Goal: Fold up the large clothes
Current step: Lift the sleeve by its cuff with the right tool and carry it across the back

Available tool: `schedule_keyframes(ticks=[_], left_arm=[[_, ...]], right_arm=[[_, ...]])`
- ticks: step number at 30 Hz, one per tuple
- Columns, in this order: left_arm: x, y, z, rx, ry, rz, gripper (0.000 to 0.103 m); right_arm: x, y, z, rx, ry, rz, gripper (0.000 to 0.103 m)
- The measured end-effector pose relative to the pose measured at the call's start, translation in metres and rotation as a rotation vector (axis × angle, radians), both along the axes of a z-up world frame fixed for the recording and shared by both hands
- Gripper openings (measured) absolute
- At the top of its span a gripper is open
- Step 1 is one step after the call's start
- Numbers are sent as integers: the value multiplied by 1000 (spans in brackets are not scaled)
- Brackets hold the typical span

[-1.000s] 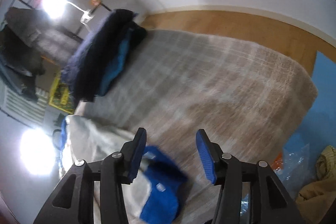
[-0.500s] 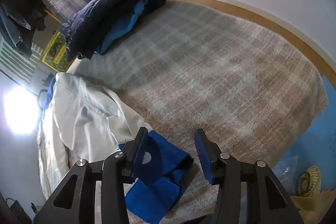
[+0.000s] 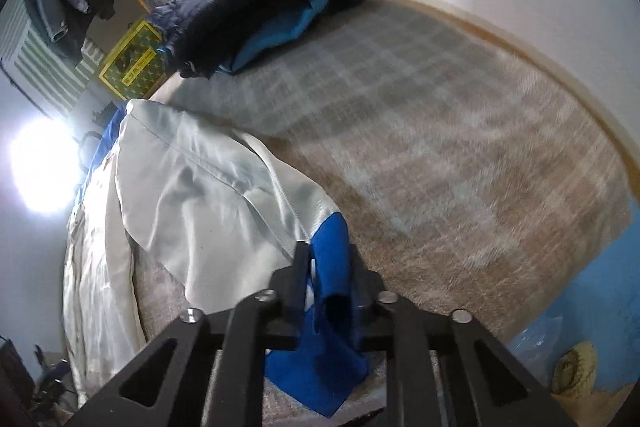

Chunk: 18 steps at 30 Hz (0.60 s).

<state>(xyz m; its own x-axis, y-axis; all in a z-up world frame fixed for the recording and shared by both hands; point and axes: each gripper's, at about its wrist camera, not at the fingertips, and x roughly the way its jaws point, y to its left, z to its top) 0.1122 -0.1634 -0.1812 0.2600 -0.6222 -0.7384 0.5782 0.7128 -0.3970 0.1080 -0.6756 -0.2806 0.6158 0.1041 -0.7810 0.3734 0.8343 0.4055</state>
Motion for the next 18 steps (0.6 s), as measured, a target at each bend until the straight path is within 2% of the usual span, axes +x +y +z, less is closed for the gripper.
schedule_keyframes(ticks=[4, 9, 14, 18], left_arm=[[4, 5, 2, -10, 3, 22, 57], [12, 10, 7, -33, 12, 48, 57], [22, 21, 14, -64, 14, 93, 57], [33, 37, 17, -105, 33, 149, 57]], right_arm=[[-14, 22, 34, -44, -98, 30, 10], [-28, 75, 82, -119, -218, 145, 9], [-35, 151, 117, -162, -312, 356, 9], [-36, 226, 114, -225, -302, 607, 9]])
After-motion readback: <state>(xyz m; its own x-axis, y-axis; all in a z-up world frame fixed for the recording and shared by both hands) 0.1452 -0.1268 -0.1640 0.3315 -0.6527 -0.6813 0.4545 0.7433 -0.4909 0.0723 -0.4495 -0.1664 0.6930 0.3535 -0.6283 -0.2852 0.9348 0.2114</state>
